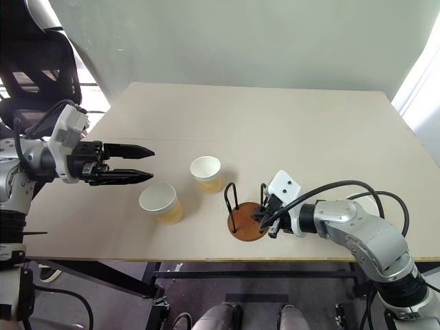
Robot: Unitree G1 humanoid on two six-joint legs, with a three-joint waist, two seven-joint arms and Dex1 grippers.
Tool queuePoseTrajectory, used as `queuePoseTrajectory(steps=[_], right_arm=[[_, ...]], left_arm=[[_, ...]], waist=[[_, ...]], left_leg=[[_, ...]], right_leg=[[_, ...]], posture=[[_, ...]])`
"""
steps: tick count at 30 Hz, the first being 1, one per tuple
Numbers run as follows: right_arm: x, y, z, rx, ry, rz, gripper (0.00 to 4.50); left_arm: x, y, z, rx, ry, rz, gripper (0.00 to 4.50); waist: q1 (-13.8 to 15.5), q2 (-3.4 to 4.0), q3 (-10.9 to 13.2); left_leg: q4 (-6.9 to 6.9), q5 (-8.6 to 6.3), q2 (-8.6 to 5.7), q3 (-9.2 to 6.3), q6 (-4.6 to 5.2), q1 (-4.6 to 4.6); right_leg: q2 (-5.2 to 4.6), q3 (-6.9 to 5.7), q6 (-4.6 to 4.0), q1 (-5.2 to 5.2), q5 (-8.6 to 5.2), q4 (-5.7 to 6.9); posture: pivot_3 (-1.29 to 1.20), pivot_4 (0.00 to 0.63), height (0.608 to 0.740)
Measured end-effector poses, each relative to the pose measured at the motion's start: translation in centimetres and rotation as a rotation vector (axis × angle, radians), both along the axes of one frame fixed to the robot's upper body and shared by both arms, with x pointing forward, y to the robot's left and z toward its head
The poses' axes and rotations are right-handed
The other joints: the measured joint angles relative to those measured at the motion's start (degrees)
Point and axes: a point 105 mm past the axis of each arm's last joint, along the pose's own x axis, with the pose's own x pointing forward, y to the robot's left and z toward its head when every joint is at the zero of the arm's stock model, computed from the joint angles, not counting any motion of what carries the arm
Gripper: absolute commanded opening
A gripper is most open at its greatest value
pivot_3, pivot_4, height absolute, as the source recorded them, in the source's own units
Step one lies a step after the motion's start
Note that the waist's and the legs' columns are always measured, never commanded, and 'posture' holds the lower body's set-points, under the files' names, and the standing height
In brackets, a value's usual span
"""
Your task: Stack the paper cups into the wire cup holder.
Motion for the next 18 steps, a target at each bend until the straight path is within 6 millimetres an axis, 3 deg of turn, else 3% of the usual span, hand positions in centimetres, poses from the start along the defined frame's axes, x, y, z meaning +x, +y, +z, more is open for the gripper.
queuePoseTrajectory(steps=[5,9,11,14,18], right_arm=[[-0.2,-0.2,-0.3,-0.005,0.010,0.001,3.36],[-0.5,-0.9,-0.2,-0.046,0.000,0.001,3.36],[-0.7,-2.3,0.2,-0.098,-0.009,-0.014,3.36],[-1.5,-6.1,1.3,-0.221,-0.009,-0.071,3.36],[-3.2,-9.1,4.0,-0.331,-0.023,-0.100,3.36]], left_arm=[[0.1,0.1,0.2,-0.004,-0.004,0.003,3.48],[0.1,0.0,0.2,0.000,-0.008,0.001,3.48],[0.3,-0.1,0.2,0.007,-0.007,0.000,3.48],[0.5,0.3,0.5,0.019,-0.020,0.014,3.48],[0.5,0.4,1.2,0.025,-0.046,0.011,3.48]], waist=[[0.01,-0.01,0.00],[0.03,-0.01,0.00],[0.19,-0.01,0.01],[0.59,-0.04,0.01],[0.59,-0.07,0.00]], left_leg=[[0.00,0.00,0.00,0.00,0.00,0.00],[-0.01,0.00,-0.01,0.00,0.00,-0.02],[-0.01,0.00,-0.01,0.00,0.00,-0.04],[-0.07,-0.02,-0.03,0.00,0.00,-0.09],[-0.31,-0.03,-0.03,0.00,-0.05,-0.10]], right_leg=[[0.00,0.00,0.00,0.00,0.00,-0.01],[0.00,0.00,0.00,0.00,0.00,-0.02],[-0.01,0.01,0.00,0.01,0.00,-0.04],[-0.02,0.04,-0.02,-0.01,-0.05,-0.11],[-0.04,0.07,0.03,-0.12,-0.15,-0.10]], posture=[[0.00,0.150,0.740],[0.00,0.150,0.740],[0.00,0.150,0.740],[0.00,0.150,0.740],[0.00,0.150,0.740]])
